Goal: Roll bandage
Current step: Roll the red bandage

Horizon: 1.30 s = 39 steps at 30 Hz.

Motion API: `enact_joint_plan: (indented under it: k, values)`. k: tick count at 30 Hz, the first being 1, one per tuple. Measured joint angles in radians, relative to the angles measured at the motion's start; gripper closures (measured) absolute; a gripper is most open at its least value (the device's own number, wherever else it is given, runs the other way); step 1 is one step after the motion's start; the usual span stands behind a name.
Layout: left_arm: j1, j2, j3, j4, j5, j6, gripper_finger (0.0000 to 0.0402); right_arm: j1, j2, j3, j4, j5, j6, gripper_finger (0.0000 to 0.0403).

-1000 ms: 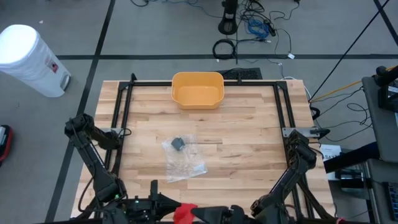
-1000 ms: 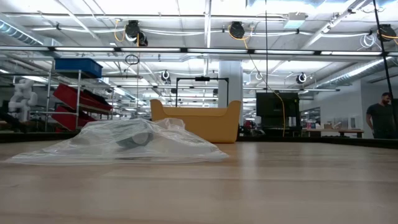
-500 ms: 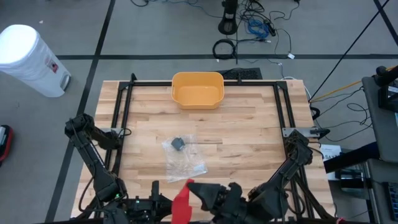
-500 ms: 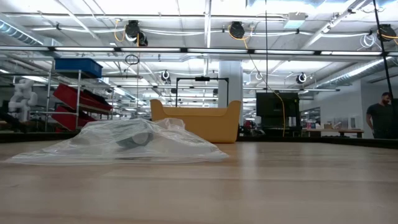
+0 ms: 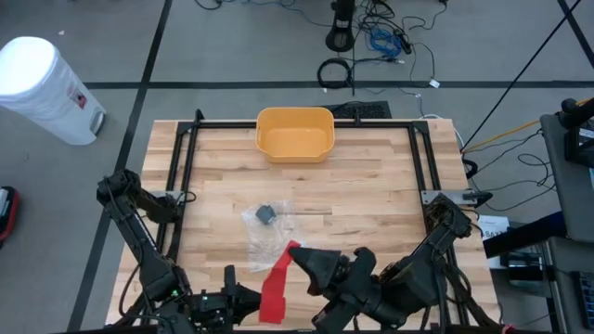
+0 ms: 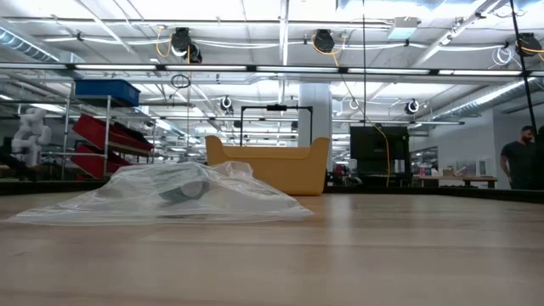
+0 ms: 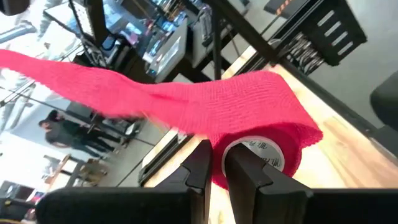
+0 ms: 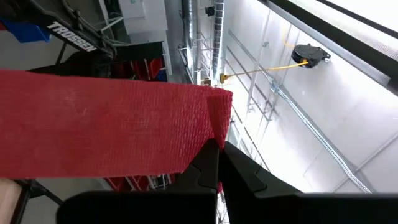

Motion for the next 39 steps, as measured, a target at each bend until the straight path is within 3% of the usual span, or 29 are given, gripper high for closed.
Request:
enact_joint_plan:
  k: [13,28,36,39]
  values:
    - [-0.058,0.000,0.000,-0.004,-0.093,0.009,0.0360,-0.025,-0.033,0.000,-0.026,0.022,-0.005,0.0403]
    - [-0.091,0.000,0.000,-0.026,-0.098,0.018,0.0360,-0.114,-0.067,0.000,-0.075,0.053,0.049,0.0403]
    - [-0.158,0.000,0.036,-0.025,-0.101,0.040,0.0360,-0.174,-0.066,0.000,-0.272,0.075,0.225,0.0403]
    - [-0.185,0.000,0.037,-0.025,-0.152,0.045,0.0360,-0.191,-0.066,-0.001,-0.315,0.075,0.282,0.0403]
